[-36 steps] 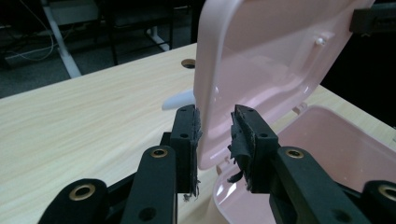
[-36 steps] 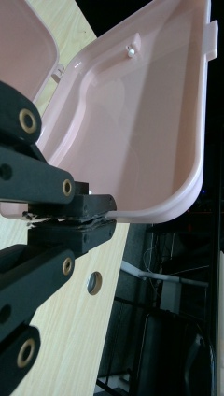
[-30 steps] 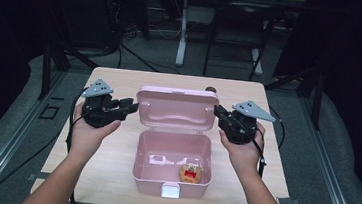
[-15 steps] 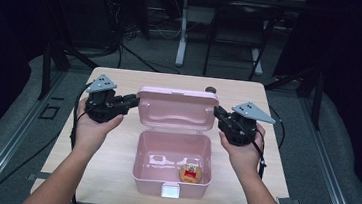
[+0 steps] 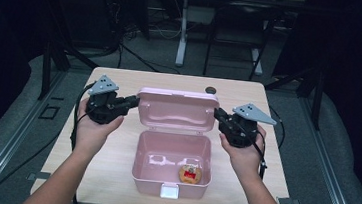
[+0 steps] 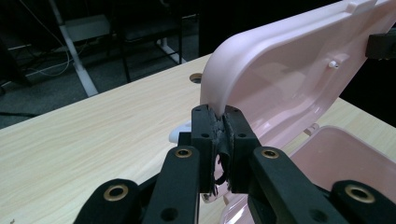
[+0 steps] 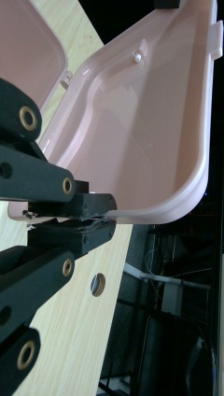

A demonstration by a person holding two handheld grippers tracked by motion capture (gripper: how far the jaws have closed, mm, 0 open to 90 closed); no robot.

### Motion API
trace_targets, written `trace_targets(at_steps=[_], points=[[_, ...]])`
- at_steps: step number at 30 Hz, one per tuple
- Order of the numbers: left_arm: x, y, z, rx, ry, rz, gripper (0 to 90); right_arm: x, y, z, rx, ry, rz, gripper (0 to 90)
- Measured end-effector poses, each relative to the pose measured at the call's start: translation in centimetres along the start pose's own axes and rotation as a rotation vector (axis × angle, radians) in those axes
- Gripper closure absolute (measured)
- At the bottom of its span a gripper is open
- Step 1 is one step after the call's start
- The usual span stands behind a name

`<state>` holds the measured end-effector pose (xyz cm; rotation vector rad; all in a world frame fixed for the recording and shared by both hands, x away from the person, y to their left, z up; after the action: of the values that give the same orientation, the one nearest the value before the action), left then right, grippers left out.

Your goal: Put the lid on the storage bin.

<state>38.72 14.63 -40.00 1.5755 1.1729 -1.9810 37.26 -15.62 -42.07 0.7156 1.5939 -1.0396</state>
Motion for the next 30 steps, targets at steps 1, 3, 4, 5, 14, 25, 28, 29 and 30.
trace_targets(at_steps=[1,3,4,5,14,25,28,29,30], points=[[0.0,-0.1,0.0,0.002,0.001,0.0,84.7,0.0,-0.1,0.0,-0.001,0.0,0.0,85.5],[0.1,-0.2,0.1,0.004,0.0,0.006,84.7,0.1,-0.2,-0.1,-0.005,0.003,-0.001,85.3],[0.2,-0.3,0.1,0.007,-0.001,0.003,84.8,0.1,-0.3,-0.1,-0.006,0.003,-0.001,85.2],[0.2,-0.3,0.2,0.005,-0.001,0.007,84.8,0.1,-0.3,-0.2,-0.006,-0.001,-0.001,85.1],[0.5,-0.8,0.6,0.011,0.008,0.005,84.8,0.3,-0.8,-0.4,-0.012,-0.004,-0.008,84.3],[0.9,-1.4,1.0,0.025,0.012,0.008,84.6,0.7,-1.5,-0.6,-0.023,0.006,-0.026,83.7],[1.1,-1.6,1.1,0.03,0.013,0.01,84.6,0.9,-1.6,-0.7,-0.027,0.009,-0.028,83.4],[1.1,-1.6,1.2,0.03,0.012,0.011,84.6,0.9,-1.7,-0.7,-0.028,0.011,-0.028,83.5],[1.2,-1.7,1.2,0.033,0.013,0.011,84.5,1.0,-1.7,-0.7,-0.029,0.012,-0.029,83.4]])
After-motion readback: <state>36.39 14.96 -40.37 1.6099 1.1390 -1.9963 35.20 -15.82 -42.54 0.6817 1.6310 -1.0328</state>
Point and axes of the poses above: each handheld gripper's, and its own axes: y roughly forward along the jaws, x roughly out of its underside, z roughly to its right, the point moved 5 cm from there along y, roughly forward along the jaws, and after that the axes turned 3 degrees about z, right-handed, at the moved point
